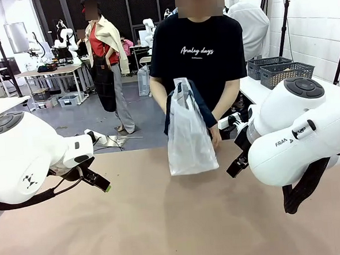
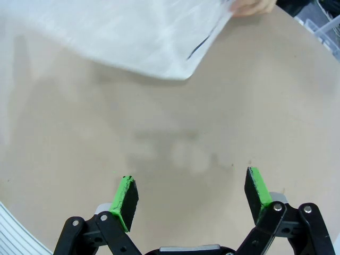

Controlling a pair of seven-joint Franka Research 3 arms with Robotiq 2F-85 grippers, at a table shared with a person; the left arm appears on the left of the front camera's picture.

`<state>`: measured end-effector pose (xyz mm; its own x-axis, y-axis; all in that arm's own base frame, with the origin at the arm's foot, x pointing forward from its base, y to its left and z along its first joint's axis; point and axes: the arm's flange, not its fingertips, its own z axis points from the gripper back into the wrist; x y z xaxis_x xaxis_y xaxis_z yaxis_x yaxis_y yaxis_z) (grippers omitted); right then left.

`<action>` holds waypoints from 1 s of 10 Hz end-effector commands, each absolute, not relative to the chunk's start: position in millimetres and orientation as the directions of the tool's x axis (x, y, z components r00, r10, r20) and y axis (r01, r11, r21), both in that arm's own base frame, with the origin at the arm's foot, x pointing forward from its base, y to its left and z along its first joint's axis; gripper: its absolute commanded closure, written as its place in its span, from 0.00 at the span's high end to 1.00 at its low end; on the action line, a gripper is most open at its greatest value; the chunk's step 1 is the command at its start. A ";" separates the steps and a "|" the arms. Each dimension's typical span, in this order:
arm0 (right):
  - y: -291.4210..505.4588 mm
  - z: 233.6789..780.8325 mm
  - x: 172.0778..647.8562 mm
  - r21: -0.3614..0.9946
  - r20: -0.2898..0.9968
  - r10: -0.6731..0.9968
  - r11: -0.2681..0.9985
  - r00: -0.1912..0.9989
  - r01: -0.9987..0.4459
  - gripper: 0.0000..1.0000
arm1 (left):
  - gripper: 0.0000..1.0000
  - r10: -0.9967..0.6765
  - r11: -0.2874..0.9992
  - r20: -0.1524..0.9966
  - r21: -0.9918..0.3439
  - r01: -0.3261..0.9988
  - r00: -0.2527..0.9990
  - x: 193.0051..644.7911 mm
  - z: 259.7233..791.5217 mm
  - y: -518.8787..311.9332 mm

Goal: Transfer purchased items from the store into the shopping bag.
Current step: Open the Reusable shopping bag in the center of the table.

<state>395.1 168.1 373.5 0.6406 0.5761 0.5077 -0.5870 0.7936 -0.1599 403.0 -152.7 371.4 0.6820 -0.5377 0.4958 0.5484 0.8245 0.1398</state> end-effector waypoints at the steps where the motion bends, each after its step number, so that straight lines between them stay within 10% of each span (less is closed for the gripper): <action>1: 168.0 373.5 395.1 -0.160 0.508 0.576 0.794 0.641 -0.587 1.00 | 1.00 -0.535 0.826 0.496 0.138 0.546 0.684 403.5 371.4 -151.3; 10: 168.0 373.5 395.1 -0.160 0.508 0.576 0.794 0.641 -0.587 1.00 | 1.00 -0.535 0.826 0.496 0.138 0.546 0.684 403.5 371.4 -151.3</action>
<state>395.1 168.1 373.5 0.6406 0.5761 0.5077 -0.5870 0.7936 -0.1599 403.0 -152.7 371.4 0.6820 -0.5377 0.4958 0.5484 0.8245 0.1398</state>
